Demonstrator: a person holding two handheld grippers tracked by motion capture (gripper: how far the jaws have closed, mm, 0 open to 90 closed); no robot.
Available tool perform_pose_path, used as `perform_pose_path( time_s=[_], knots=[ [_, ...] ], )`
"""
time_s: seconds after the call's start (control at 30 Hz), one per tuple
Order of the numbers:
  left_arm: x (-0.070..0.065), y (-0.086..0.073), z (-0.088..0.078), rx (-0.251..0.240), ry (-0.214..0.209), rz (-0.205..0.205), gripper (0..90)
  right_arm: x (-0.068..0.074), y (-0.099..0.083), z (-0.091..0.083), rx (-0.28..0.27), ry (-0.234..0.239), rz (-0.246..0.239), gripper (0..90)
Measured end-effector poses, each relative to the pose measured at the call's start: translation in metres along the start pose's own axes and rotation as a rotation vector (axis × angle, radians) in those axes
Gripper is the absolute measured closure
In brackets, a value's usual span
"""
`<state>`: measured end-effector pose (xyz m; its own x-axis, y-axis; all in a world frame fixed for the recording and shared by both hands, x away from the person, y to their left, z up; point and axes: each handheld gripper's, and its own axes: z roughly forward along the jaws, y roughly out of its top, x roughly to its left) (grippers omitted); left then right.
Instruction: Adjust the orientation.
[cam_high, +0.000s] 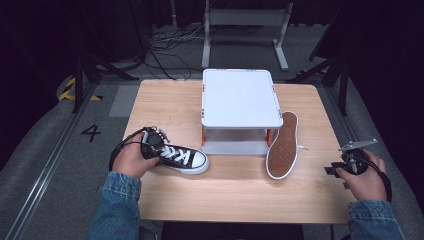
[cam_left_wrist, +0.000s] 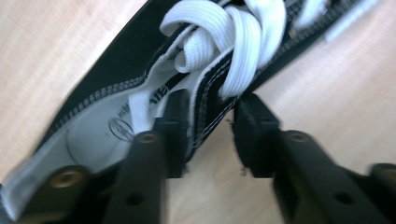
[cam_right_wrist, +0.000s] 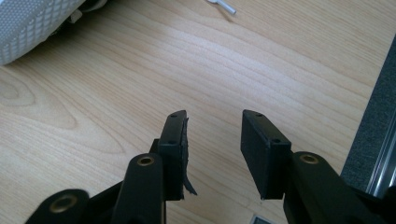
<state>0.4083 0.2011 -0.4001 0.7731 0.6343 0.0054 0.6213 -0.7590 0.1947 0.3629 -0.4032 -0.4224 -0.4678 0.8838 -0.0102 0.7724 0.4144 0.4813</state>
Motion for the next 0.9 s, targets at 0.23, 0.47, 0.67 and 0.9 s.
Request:
perform_pose_path(
  time_s=[0.23,0.47,0.67,0.9],
  knots=[
    [0.002,-0.030,-0.010,-0.005,0.010,-0.125,83.3,0.005,0.021,0.009,-0.006,0.020,-0.039,62.6],
    [0.000,-0.038,-0.010,-0.029,0.039,-0.248,84.9,0.013,0.038,0.019,0.000,0.032,-0.086,62.7],
    [-0.027,-0.011,-0.010,-0.043,-0.144,-0.073,70.1,0.011,0.035,0.015,-0.008,0.027,-0.070,62.7],
    [-0.042,0.015,-0.006,-0.066,-0.174,0.007,44.9,0.009,0.026,0.011,-0.015,0.020,-0.047,61.8]
  ],
)
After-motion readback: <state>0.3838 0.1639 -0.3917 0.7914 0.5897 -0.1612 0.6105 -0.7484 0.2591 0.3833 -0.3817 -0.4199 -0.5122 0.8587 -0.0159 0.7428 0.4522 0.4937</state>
